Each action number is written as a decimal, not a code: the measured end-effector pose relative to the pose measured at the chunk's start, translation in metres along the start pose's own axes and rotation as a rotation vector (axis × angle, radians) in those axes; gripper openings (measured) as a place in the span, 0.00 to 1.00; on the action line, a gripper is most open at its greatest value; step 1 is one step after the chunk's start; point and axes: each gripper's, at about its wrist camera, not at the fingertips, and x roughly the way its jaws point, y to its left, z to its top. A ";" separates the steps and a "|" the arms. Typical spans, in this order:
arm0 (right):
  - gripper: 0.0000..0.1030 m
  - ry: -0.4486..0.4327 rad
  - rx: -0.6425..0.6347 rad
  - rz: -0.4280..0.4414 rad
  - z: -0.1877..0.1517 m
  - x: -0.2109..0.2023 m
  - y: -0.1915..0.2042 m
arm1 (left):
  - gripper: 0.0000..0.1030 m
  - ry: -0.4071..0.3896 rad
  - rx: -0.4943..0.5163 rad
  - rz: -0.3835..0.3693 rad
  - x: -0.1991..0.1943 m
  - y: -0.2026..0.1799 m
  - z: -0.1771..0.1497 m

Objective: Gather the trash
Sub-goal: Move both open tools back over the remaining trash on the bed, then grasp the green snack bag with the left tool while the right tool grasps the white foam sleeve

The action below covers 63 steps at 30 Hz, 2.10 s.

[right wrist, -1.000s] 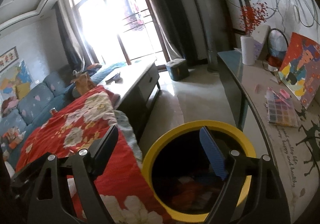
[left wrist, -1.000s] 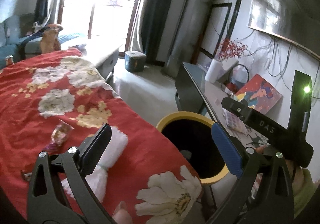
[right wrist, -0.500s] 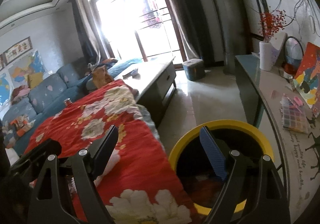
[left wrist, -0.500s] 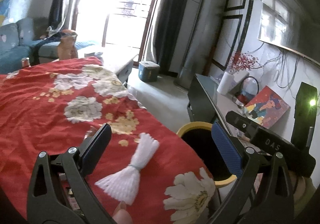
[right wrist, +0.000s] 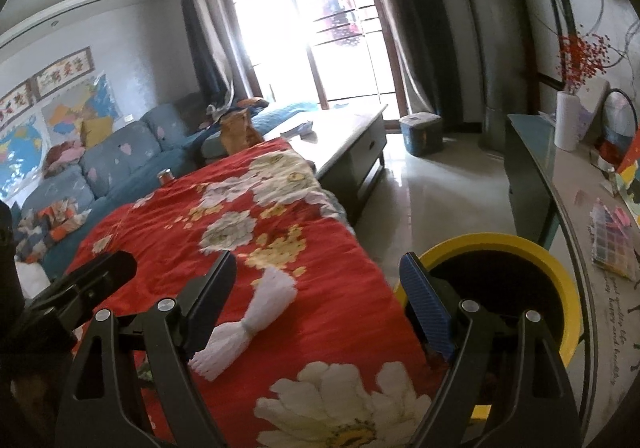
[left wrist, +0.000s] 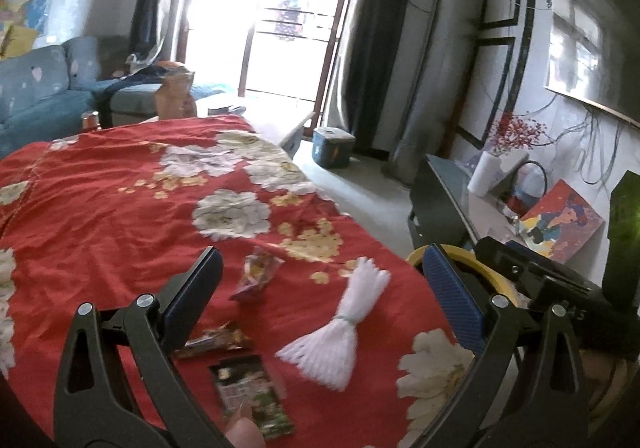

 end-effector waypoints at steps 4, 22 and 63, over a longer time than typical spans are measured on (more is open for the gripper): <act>0.79 0.012 -0.020 0.019 -0.004 0.004 0.011 | 0.89 0.008 -0.019 0.032 -0.002 0.016 -0.001; 0.79 0.093 -0.066 0.071 -0.022 0.030 0.039 | 0.89 0.076 -0.033 0.133 -0.006 0.060 -0.025; 0.31 0.319 -0.005 0.106 -0.046 0.122 0.024 | 0.43 0.321 -0.088 0.015 0.023 0.051 -0.093</act>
